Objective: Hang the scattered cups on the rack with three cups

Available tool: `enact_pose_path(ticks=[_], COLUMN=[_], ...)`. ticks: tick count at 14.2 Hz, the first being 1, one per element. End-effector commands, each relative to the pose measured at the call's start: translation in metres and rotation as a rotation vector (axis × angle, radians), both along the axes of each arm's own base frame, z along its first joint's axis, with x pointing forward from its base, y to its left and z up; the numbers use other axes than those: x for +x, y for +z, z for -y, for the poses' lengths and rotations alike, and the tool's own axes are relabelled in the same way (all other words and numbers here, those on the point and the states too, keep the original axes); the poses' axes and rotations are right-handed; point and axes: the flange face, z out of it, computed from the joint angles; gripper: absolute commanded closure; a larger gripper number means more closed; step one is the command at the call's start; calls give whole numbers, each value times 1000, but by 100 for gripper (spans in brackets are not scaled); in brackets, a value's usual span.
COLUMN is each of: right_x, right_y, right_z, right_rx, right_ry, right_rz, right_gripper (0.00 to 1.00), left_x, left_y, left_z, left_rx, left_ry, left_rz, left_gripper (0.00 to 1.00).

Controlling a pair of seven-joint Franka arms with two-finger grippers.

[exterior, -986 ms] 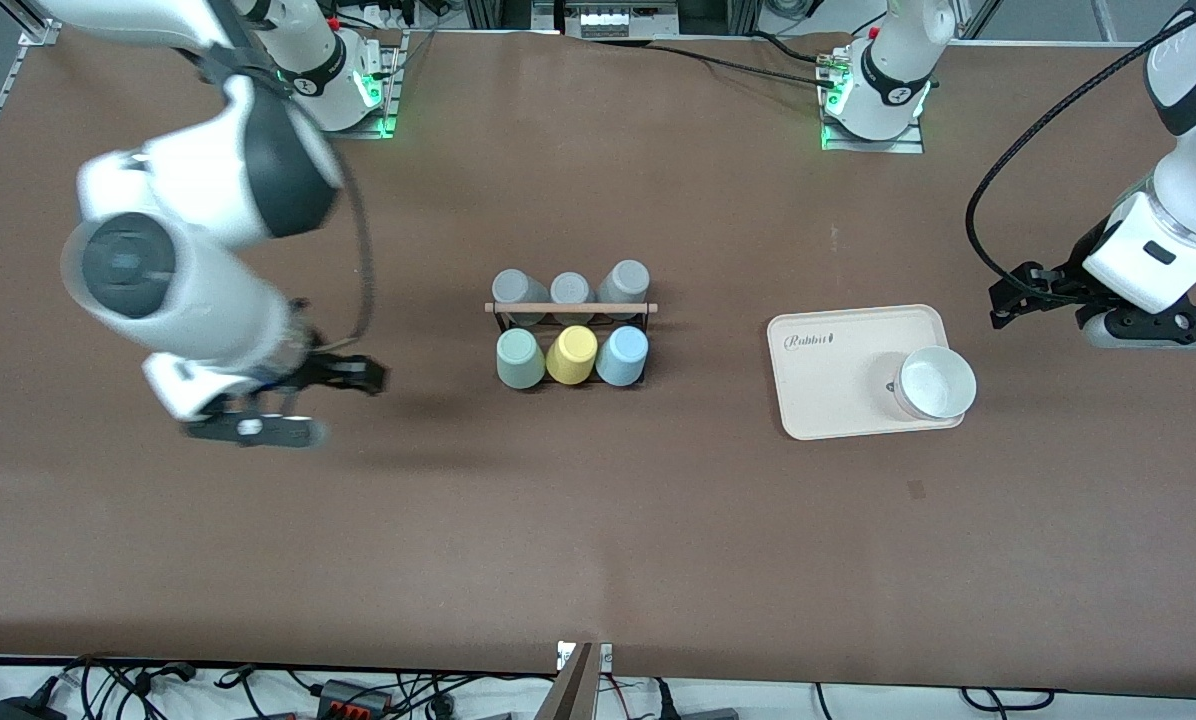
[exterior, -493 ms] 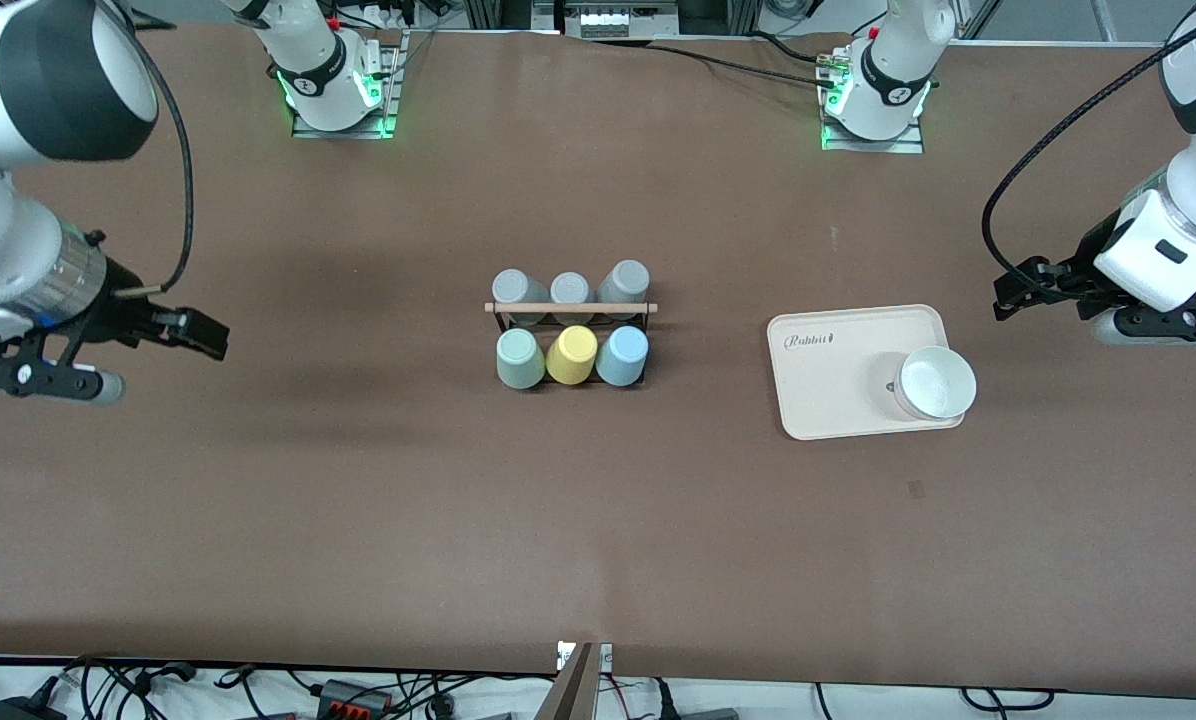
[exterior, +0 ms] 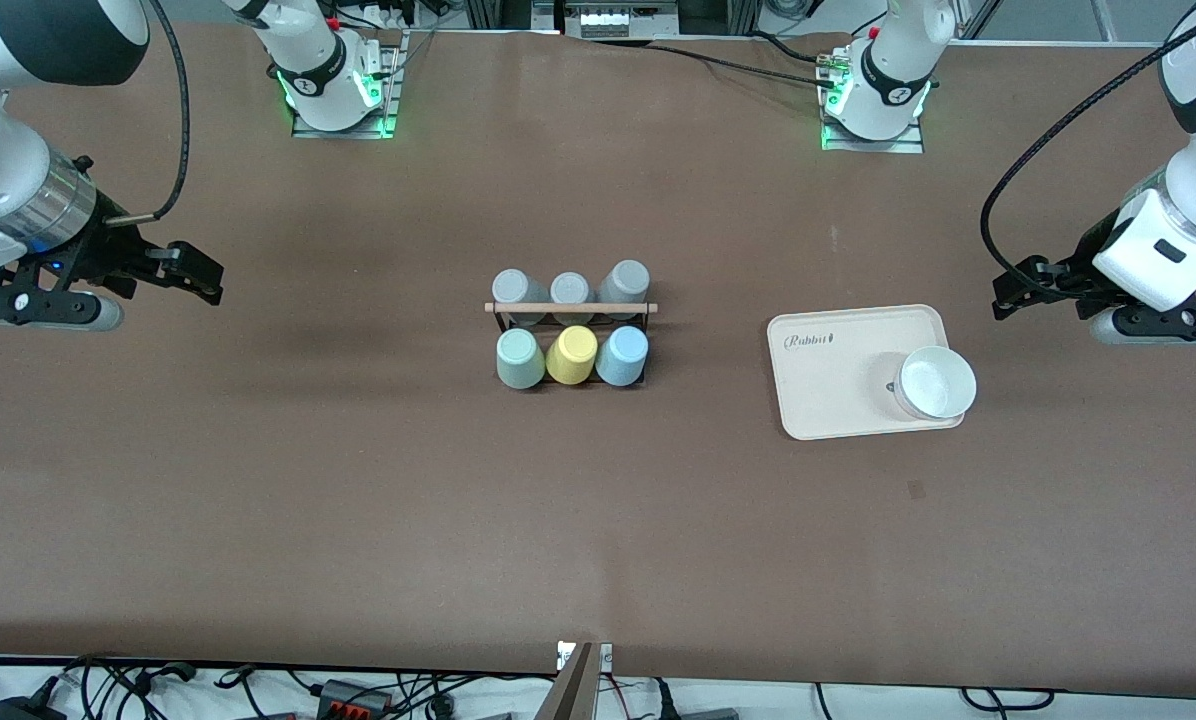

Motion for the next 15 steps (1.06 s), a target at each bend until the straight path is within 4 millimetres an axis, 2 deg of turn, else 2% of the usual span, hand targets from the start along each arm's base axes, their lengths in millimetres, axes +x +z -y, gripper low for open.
enact_pose_path(ticks=[1,4,8,10,15], right_x=[-22,-22,-9,-1,-1], right_y=[1,5,21,19,20], right_z=[14,17,19,23,25], right_rx=[25,26,39,46,42], right_ry=[4,0,-17,-8,-5], right_rz=[14,14,52,51,51], right_gripper=[0,0,0,0,0], left_x=[-2,-2,-2,-2,-3], left_y=[8,8,8,7,2], left_z=[-2,1,1,2,0], left_rx=[-18,-18,-18,-18,-18], left_ry=[-12,-17,-19,-19,-17], left_rz=[-1,2,0,-1,-18], left_gripper=[0,0,0,0,0])
